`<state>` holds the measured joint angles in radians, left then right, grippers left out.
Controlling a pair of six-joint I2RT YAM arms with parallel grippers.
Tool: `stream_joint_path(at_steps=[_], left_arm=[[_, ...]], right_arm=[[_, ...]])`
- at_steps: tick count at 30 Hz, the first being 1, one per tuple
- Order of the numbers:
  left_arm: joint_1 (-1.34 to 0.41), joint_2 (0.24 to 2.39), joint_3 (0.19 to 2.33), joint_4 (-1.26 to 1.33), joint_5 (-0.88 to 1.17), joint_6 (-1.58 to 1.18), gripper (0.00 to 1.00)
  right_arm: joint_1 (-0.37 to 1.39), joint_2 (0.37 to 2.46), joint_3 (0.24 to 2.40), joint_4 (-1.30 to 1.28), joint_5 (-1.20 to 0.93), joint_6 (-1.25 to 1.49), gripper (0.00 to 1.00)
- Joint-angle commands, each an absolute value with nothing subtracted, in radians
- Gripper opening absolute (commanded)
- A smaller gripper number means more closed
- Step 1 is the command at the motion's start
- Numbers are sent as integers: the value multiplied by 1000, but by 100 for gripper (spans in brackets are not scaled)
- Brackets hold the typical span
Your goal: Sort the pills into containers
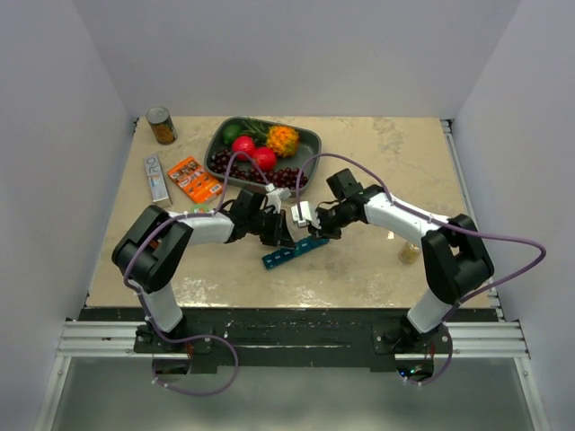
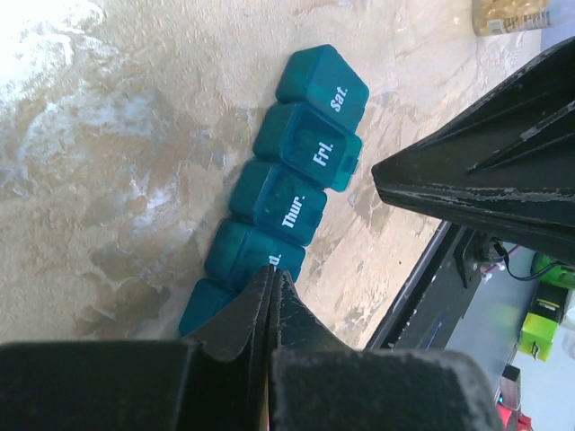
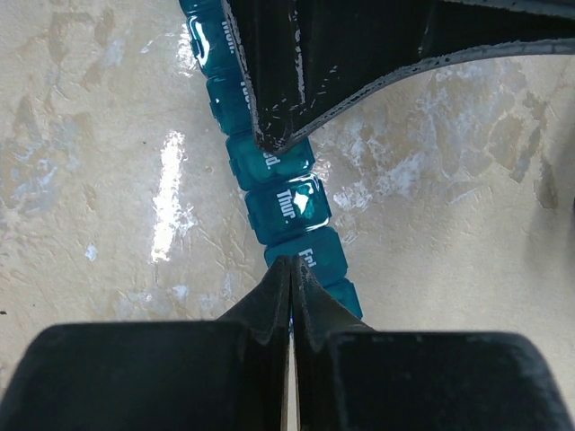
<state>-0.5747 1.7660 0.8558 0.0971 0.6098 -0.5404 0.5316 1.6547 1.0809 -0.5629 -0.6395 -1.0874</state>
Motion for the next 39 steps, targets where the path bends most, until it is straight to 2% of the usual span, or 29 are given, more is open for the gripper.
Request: stream_joint_path(at_steps=[1,13,23,25,27,28,33,34,35,37,38,39], left_arm=[[-578,1795,876,133,581,-528,0],[-577,1824,868,100,563,-511,0],[-577,1755,908,89,558,-518,0],[-578,1727,934,77,549,-520,5],[-577,1680,956,61,526,-520,8],[-577,1661,988,26,505,-519,15],[-577,1488,1045,-46,391,-471,32],[-578,1455,1055,-69,355,-445,46],[-578,1381,1057,-78,335,-428,53],[-577,1301,1058,-118,284,-391,67],[-577,1217,1058,-135,241,-347,71],[-575,1174,1058,-150,217,-325,76]], right_arm=[[531,1678,1118,-548,-624,-1062,0],[531,1825,1097,-522,-515,-1048,0],[509,1709,1193,-607,-613,-1005,0],[497,1652,1206,-615,-641,-976,1],[486,1587,1209,-621,-669,-939,7],[474,1559,1209,-621,-676,-921,11],[362,1405,1212,-636,-744,-801,44],[339,1352,1219,-637,-762,-758,51],[318,1318,1224,-637,-761,-738,64],[258,1225,1239,-632,-747,-703,76],[246,1195,1244,-624,-705,-660,86],[227,1171,1250,-606,-669,-620,91]])
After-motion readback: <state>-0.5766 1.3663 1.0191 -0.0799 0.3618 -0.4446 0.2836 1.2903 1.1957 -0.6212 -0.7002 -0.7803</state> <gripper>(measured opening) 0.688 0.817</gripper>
